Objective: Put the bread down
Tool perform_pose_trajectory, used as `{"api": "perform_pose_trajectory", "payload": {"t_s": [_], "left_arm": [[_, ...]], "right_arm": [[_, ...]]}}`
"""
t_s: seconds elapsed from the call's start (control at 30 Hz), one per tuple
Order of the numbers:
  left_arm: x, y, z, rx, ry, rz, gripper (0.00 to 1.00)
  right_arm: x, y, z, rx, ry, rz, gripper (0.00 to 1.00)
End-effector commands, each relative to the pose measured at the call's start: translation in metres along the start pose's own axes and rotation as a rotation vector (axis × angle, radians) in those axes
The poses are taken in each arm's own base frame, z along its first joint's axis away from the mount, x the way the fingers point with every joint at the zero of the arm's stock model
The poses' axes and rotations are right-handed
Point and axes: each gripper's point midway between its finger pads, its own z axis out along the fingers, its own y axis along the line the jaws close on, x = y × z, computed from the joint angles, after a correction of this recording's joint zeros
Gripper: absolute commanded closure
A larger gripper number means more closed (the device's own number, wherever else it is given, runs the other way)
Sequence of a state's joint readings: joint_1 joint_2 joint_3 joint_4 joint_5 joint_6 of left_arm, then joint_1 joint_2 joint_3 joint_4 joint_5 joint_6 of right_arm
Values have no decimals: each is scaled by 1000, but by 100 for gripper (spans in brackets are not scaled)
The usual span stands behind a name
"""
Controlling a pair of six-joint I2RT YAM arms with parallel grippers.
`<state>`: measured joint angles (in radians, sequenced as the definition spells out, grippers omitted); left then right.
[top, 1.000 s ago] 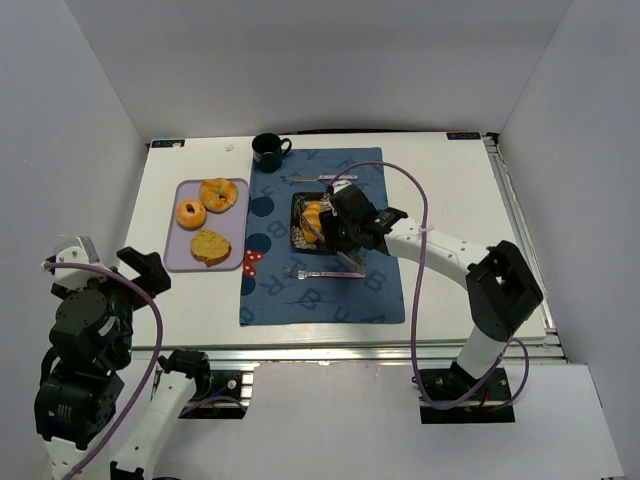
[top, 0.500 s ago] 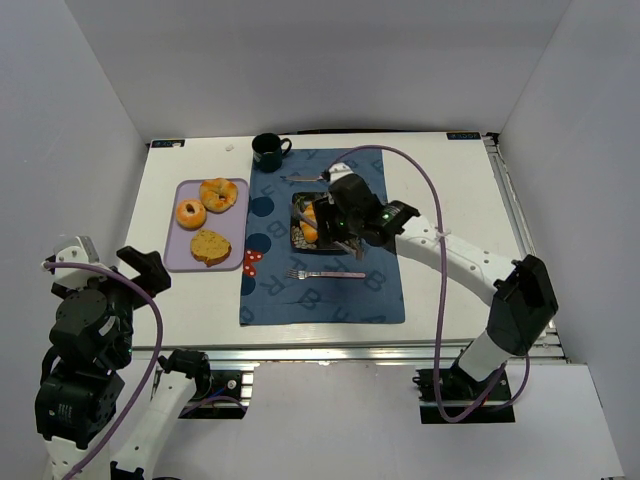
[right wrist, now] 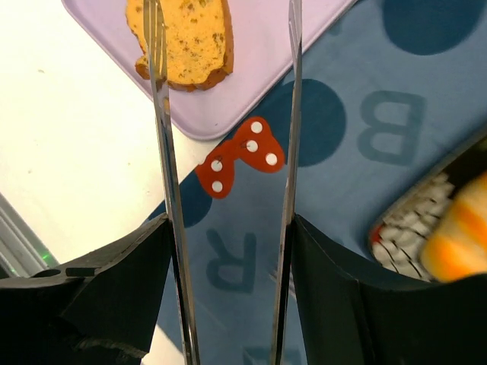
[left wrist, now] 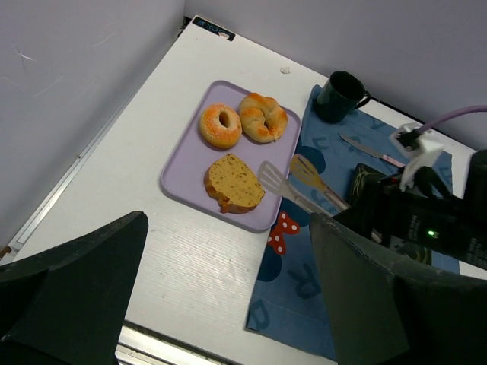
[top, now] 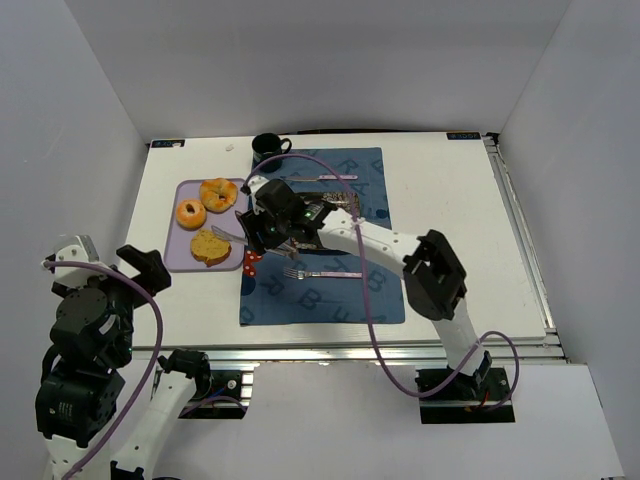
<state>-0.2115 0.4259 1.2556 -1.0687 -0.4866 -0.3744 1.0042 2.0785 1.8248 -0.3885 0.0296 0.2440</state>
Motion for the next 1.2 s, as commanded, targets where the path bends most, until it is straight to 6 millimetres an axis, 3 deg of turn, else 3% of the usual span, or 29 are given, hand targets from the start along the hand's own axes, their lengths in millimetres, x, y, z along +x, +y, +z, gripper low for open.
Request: {"api": "perform_pose_trajectory", "payload": {"t_s": [0.0,0.17,0.4,0.6,0.7,0.8,0.93,1.17], "left_arm": [[1,-2,6,-8,17,12,2],[5,-3,8,-9,25,18,2],[10,-1,11,-17,37,38,2],[11,0,12,-21,40,46,2],[12,2,11,-27,37,48,2],[13,3,11,-29,39,51,2],[13,4,9,-31,36,51,2],[8,3,4,-16,23,32,2]], "right_arm": [[-35,18,2,-87,-80,-30,33],[-31,20,21,-98,-67,-26,33],[-5,21,50,-133,-2,4,34],[14,19,63,-138,37,17,36],[20,21,65,-150,57,27,49],[19,24,62,-166,57,37,74],[5,30,47,-176,32,55,97],[-48,46,-2,-213,-106,89,100]]}}
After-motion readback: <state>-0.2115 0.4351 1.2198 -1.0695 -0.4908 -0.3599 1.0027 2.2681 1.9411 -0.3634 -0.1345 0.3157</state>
